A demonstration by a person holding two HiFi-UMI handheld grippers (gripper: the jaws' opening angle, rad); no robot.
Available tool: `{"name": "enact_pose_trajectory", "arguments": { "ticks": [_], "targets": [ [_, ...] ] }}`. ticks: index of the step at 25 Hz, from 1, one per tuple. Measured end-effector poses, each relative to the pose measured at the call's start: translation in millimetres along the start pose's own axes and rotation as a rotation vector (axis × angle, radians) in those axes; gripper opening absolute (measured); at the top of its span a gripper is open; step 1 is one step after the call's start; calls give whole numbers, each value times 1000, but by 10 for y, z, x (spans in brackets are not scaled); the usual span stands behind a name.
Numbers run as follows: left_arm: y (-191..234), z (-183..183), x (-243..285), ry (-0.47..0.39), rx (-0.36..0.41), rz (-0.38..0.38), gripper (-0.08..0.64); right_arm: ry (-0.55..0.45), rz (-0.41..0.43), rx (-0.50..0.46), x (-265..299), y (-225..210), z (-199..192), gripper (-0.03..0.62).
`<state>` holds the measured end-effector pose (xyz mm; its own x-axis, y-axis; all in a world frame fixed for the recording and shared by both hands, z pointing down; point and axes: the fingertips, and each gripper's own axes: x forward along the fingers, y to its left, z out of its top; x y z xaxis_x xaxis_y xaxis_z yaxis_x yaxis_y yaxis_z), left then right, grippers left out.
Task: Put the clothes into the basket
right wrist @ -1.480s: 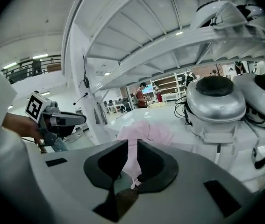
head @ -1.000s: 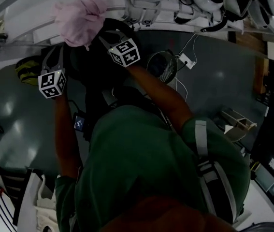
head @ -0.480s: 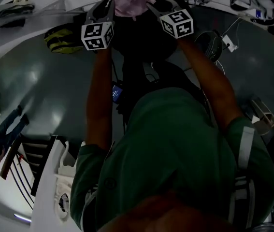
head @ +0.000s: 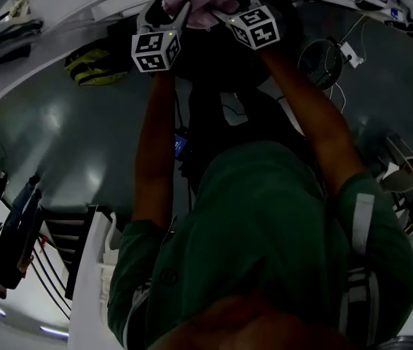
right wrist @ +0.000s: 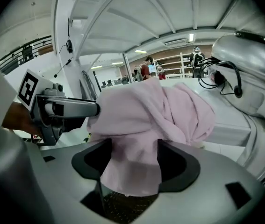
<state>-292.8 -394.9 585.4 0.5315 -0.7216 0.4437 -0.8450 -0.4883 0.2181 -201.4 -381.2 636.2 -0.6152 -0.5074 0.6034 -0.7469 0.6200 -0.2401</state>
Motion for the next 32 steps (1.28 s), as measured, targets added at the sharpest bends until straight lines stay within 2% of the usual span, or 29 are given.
{"name": "enact_pose_trajectory", "arguments": {
  "ticks": [8,10,13,15,18,22,32],
  "targets": [
    [31,-152,269,36,-2,-27,277,12,-53,-5,294,-87,-39,272],
    [7,-150,306,32,-7,-49,220,15,-77,-22,321,-113,-64,265],
    [-64,-147,319,31,4,-74,96,25,-100,-36,332,-152,-96,212],
    [-77,-135,302,37,1,-71,55,38,-102,-34,313,-164,-110,175],
    [-105,-107,255,54,-10,-73,41,58,-103,-2,239,-178,-131,90],
    [-172,-19,129,53,5,-66,37,7,-95,31,134,-135,-15,77],
    [-382,250,-352,14,36,-32,35,-96,-23,1,-382,186,313,69]
  ]
}}
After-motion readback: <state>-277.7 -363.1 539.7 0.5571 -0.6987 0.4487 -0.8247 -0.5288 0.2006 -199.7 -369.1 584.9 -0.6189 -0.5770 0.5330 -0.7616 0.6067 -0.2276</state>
